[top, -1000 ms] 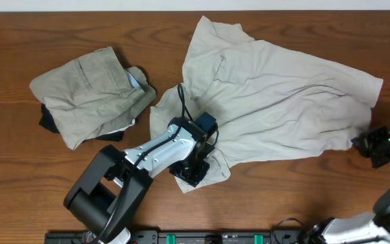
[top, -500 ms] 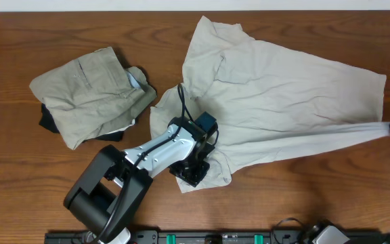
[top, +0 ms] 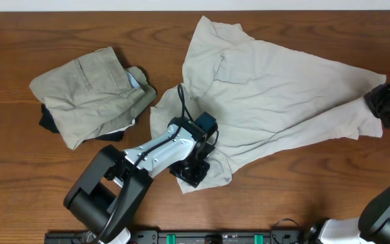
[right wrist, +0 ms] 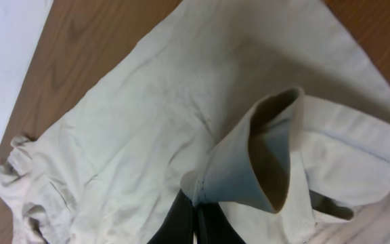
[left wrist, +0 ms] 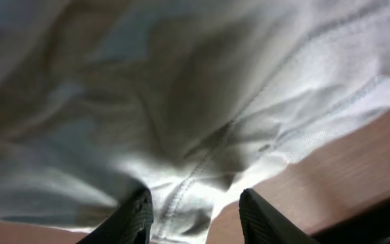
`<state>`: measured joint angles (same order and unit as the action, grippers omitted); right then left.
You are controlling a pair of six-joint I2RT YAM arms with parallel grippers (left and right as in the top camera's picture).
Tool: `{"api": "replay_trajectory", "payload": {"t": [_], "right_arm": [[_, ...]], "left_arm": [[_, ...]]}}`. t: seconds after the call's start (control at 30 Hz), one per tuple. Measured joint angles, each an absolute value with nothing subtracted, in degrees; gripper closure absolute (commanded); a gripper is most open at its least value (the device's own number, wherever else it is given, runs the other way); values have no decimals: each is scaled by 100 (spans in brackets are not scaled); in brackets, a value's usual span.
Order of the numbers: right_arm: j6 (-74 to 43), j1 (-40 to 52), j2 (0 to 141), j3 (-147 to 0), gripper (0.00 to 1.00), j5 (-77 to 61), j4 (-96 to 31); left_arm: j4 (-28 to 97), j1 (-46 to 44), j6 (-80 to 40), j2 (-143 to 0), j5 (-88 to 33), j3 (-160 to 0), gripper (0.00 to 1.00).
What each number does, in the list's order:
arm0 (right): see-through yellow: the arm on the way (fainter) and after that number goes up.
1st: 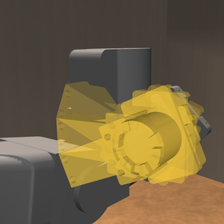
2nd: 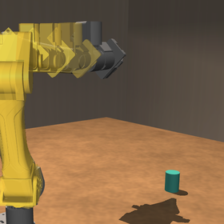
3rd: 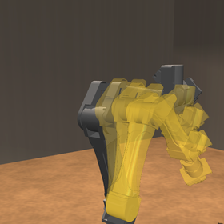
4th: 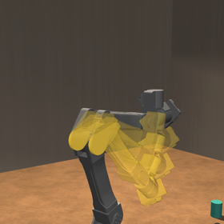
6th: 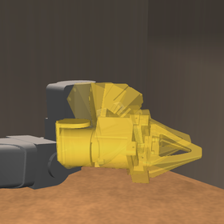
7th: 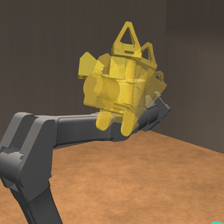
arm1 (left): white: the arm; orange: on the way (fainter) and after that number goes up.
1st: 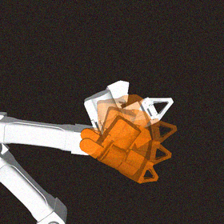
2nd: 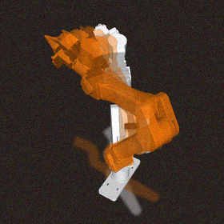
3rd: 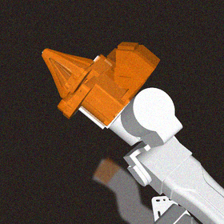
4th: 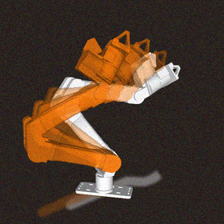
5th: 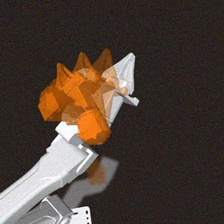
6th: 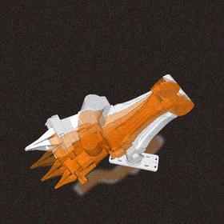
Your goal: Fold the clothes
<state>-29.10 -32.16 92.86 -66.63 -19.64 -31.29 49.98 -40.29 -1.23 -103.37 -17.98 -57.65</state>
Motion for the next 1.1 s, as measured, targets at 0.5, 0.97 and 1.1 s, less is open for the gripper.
{"api": "replay_trajectory", "payload": {"t": [0.5,0.97,1.1], "right_arm": [[-2665,-3579,9096,-6665,93,-2596,-3975],[-2591,-3566,9096,-6665,92,-2620,-4091],[-2585,-3562,9096,-6665,92,-2635,-4115]], "left_arm": [[4626,-4073,71,-10337,-2808,-6449,34],[3828,-4827,191,-10836,-2377,-6565,29],[3809,-4853,113,-10932,-2340,-6683,62]]}}
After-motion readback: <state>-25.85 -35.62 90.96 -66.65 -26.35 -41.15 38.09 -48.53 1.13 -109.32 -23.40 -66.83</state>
